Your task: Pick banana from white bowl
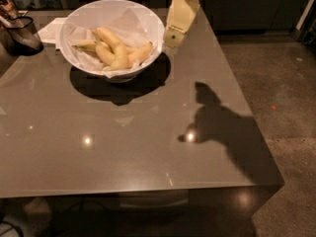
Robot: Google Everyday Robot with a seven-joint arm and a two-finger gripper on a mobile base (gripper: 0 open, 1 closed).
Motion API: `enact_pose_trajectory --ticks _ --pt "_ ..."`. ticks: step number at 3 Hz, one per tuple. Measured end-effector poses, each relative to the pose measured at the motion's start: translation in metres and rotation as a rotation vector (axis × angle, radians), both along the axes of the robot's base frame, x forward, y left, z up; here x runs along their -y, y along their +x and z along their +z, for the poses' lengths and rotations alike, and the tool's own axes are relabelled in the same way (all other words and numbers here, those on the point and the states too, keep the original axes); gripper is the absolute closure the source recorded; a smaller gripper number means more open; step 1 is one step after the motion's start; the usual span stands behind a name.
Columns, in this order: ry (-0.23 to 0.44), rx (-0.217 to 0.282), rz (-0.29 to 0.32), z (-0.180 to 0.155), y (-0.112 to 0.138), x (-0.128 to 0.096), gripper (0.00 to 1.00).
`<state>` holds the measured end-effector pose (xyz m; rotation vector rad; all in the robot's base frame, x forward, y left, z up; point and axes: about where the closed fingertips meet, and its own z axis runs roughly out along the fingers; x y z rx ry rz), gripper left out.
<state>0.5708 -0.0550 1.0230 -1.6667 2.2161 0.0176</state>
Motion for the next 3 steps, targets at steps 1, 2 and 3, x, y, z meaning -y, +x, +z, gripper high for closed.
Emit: enact_pose_trajectory --ticks 1,2,3 --pt "0.039 0.014 0.002 -0.001 0.008 -0.010 0.00" --pt "0.053 -0.003 -0.002 -0.002 0.026 -0.039 0.00" --pt "0.034 -0.017 0.018 -0.007 0.048 -0.079 0.00"
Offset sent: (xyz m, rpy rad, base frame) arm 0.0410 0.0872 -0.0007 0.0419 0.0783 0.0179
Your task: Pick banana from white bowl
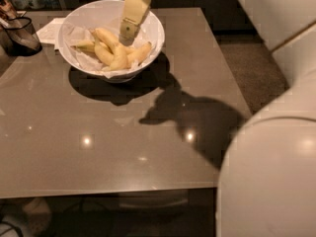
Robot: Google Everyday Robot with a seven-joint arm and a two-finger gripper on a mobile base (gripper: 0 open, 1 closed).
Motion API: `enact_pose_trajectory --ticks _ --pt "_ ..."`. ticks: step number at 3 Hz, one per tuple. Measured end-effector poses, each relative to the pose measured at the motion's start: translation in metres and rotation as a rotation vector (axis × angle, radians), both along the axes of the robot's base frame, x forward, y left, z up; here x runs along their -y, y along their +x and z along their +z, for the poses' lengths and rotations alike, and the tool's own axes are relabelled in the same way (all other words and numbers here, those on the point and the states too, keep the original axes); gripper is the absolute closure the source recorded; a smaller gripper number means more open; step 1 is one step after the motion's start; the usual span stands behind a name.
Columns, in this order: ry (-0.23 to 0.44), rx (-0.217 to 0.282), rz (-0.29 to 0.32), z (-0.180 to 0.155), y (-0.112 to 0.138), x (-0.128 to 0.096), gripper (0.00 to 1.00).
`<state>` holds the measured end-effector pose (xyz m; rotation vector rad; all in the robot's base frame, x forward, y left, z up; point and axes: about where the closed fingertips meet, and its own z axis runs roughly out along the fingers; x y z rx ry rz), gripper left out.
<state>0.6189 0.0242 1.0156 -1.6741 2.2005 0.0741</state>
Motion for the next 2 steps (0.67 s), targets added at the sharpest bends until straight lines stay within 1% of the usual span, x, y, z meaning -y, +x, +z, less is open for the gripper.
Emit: enact_pose_trajectory --ticks 1,2 --pt "0.021 0.024 0.006 0.0025 0.0059 -0.0089 0.00" --pt "0.055 0.041 -0.001 0.0019 0.0111 -0.0151 0.00"
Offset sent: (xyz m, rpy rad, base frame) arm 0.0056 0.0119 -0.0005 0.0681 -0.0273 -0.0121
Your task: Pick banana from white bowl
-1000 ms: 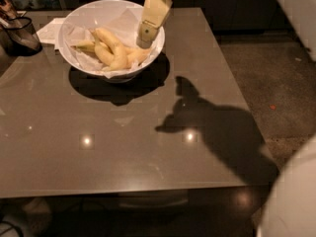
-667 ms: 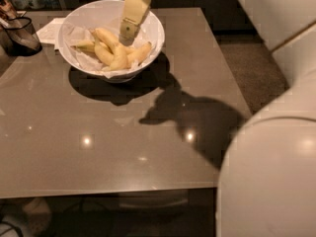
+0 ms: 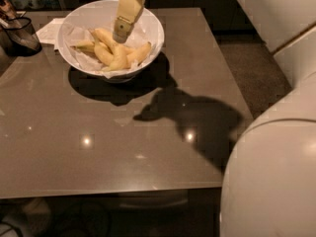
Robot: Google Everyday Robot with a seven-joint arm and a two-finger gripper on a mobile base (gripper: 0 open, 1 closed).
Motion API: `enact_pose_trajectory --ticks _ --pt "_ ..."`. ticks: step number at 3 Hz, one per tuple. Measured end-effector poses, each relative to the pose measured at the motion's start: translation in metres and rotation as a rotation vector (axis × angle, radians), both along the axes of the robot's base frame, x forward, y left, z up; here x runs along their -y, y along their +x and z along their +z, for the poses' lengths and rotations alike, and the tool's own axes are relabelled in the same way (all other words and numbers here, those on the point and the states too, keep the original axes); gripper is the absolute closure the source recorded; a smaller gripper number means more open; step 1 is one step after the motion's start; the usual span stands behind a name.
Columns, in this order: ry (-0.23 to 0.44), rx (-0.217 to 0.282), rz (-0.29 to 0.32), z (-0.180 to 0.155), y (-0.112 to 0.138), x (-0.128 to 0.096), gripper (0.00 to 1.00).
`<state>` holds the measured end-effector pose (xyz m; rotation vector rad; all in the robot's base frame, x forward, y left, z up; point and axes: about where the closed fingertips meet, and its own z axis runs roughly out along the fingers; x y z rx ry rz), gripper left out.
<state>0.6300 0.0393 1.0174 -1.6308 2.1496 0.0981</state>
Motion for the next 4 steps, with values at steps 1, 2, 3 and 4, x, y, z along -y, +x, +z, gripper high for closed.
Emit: enact_pose_trajectory --ticks 1,2,3,4 --pt "0.068 -0.025 -0.032 -0.007 0.008 -0.013 0.00" --pt "0.098 -0.061 -0.070 -0.016 0.014 -0.022 0.12" --pt "0.118 -0.092 -0.090 -0.023 0.021 -0.028 0.16" --pt "0.119 -0.116 -0.093 -0.031 0.028 -0.036 0.16"
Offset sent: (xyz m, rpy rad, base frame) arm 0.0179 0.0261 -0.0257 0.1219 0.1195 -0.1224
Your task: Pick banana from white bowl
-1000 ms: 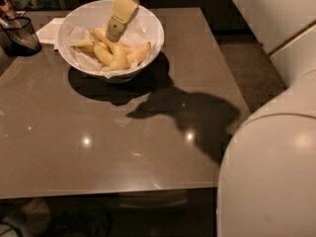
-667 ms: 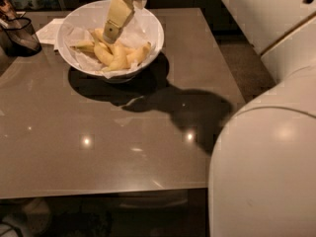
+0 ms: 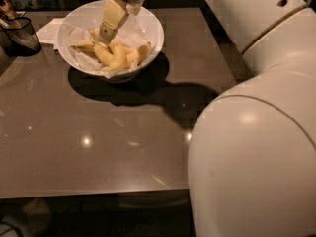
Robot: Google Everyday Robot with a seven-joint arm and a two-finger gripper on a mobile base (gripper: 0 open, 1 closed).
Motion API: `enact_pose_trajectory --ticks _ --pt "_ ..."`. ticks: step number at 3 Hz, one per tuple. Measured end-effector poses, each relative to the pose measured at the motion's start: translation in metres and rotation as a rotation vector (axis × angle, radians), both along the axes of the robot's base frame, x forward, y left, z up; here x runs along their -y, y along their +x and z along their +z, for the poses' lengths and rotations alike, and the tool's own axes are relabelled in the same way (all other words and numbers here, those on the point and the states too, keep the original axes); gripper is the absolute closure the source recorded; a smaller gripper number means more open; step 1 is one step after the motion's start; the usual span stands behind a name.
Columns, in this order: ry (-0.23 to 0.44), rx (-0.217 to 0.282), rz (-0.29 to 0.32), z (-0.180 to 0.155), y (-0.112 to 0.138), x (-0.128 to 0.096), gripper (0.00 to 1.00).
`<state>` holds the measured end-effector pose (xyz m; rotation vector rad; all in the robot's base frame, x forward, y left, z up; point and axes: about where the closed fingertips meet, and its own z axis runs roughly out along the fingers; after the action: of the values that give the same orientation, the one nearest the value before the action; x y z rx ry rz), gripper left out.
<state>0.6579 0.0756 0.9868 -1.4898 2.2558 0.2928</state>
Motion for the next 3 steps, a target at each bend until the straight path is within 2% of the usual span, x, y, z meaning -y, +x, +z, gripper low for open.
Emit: enact_pose_trajectory --ticks 2,3 --pt "0.014 -0.052 -0.044 -0.018 0.015 -0.013 0.28" --pt "0.012 -0.068 -0.061 -0.024 0.020 -0.018 0.29"
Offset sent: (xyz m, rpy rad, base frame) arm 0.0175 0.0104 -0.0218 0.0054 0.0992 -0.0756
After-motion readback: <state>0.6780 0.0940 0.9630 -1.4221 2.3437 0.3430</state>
